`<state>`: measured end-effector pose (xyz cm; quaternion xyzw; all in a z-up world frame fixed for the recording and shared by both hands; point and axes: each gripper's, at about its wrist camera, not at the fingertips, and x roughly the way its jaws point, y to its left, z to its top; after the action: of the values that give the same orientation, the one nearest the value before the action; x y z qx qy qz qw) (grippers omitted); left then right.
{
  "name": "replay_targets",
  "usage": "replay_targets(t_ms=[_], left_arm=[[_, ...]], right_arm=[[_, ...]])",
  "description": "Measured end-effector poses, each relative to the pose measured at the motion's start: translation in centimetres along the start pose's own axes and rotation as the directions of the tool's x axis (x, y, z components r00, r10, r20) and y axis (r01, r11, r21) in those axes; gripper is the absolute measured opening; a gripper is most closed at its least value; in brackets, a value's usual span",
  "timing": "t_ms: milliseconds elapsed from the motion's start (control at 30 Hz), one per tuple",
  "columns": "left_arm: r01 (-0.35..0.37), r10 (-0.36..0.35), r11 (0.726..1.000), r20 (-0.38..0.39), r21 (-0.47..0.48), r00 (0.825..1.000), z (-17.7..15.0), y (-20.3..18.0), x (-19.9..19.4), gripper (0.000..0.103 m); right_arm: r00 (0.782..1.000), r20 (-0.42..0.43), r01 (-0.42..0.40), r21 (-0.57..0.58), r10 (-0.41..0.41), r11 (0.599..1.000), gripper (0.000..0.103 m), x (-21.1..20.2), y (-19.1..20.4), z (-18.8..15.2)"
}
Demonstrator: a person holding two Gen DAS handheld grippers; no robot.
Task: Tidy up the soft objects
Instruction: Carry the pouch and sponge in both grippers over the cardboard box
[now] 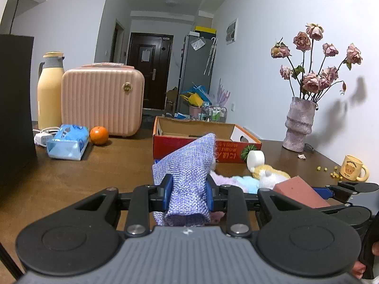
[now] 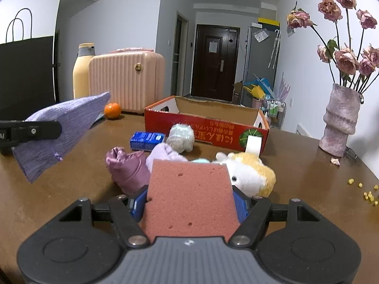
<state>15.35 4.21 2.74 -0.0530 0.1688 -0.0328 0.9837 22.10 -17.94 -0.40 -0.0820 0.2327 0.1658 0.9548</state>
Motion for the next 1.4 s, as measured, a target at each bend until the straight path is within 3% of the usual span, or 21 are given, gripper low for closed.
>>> replay_targets(t_ms=[600, 1400], left_arm=[[0.025, -0.025, 1.000, 0.014, 0.017, 1.000, 4.7, -1.4, 5.7, 0.028], [0.023, -0.022, 0.999, 0.035, -0.037, 0.999, 8.7, -1.3, 15.3, 0.028]], right_arm=[[0.996, 0.087, 0.006, 0.007, -0.006, 1.000, 0.070, 2.9, -1.9, 4.7], [0.991, 0.134, 0.017, 0.046, -0.023, 0.999, 0.070, 10.4, -4.5, 9.6]])
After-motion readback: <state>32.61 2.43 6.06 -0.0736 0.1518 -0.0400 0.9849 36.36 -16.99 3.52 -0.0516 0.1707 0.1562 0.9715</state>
